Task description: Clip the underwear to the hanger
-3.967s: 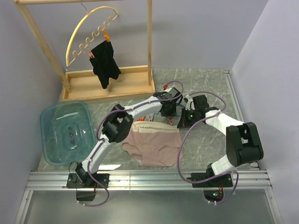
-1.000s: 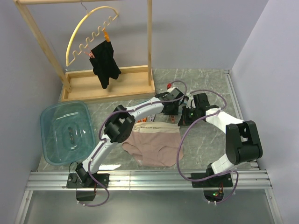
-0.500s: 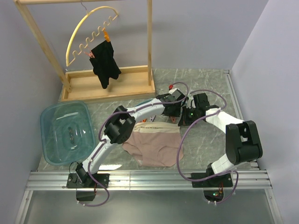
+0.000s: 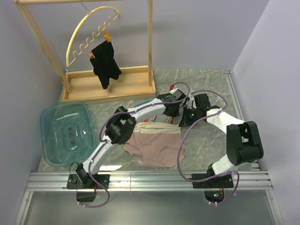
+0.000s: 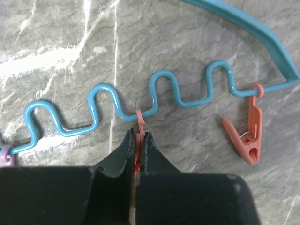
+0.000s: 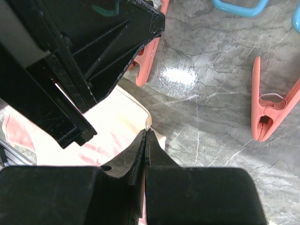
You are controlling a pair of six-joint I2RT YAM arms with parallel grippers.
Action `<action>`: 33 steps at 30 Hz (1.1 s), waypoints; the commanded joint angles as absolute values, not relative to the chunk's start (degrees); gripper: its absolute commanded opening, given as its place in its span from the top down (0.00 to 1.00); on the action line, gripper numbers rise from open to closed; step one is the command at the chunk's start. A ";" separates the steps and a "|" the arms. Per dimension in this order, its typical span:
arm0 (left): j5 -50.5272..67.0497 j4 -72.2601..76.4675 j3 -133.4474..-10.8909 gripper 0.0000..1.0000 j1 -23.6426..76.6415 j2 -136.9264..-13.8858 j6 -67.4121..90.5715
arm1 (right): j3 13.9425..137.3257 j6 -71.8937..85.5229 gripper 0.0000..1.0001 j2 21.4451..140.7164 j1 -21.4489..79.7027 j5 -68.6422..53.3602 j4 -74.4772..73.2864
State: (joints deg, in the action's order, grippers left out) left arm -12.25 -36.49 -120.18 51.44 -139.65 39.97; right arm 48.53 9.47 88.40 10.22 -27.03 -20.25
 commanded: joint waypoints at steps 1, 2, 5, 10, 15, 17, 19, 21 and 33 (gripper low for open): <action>-9.68 -38.33 -123.57 1.00 50.98 -141.42 39.02 | 50.19 8.88 1.00 88.86 9.76 -27.07 -20.74; -9.06 -37.80 -124.62 1.00 50.98 -141.24 39.11 | 50.36 8.96 1.00 88.94 9.76 -27.33 -20.83; -5.99 -33.23 -123.14 1.00 50.36 -139.66 40.51 | 50.36 9.49 1.00 88.86 10.02 -27.86 -20.83; -3.43 -30.94 -122.96 1.00 49.66 -139.39 43.77 | 50.27 9.93 1.00 89.12 10.02 -27.51 -20.30; -3.25 -31.29 -123.13 1.00 49.39 -139.66 45.09 | 51.50 10.37 1.00 89.39 11.07 -26.55 -20.57; -3.34 -31.38 -122.96 1.00 49.39 -139.57 45.35 | 52.46 10.72 1.00 89.91 11.69 -25.14 -20.74; -3.34 -31.46 -122.96 1.00 49.39 -139.48 45.53 | 53.26 10.98 1.00 90.17 12.22 -24.35 -20.83; -3.52 -31.46 -122.78 1.00 49.48 -139.40 45.70 | 54.31 11.34 1.00 90.53 12.92 -23.21 -20.83; -3.95 -30.59 -121.73 1.00 49.22 -138.87 46.49 | 56.43 10.99 1.00 93.69 17.40 -15.83 -21.27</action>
